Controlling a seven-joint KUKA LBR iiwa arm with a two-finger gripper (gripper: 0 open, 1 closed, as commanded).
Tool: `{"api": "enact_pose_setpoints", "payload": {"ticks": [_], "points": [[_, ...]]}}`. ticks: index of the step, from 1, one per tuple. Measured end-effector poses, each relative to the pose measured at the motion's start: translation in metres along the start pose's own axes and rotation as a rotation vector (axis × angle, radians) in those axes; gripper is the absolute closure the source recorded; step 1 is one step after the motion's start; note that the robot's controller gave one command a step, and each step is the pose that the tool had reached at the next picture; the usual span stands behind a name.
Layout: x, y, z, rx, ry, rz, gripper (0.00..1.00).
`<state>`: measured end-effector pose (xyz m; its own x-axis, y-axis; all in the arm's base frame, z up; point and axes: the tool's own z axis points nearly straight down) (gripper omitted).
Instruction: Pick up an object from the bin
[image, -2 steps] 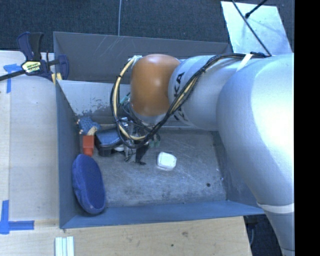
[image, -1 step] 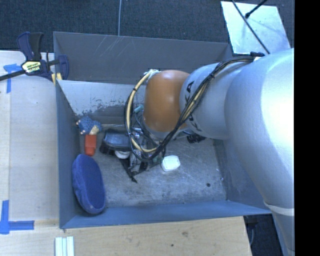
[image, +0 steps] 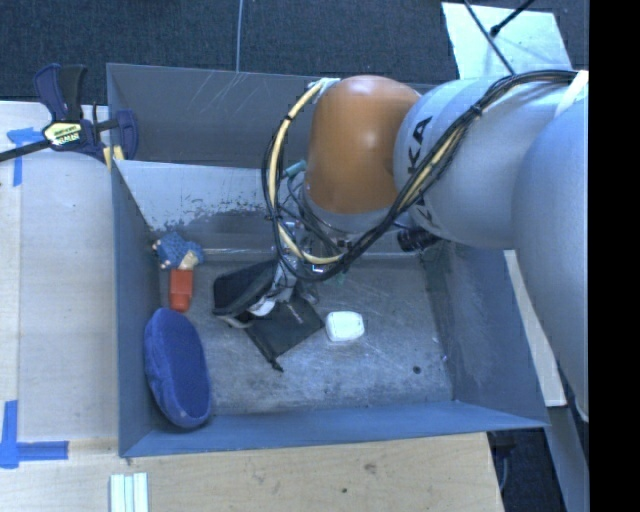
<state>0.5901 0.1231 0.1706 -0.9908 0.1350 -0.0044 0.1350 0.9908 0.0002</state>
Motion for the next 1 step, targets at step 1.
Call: {"api": "enact_pose_setpoints", "payload": {"ticks": [1], "points": [[0.0052,-0.0076,-0.1053,0.000,0.001,-0.024,1.00]]}}
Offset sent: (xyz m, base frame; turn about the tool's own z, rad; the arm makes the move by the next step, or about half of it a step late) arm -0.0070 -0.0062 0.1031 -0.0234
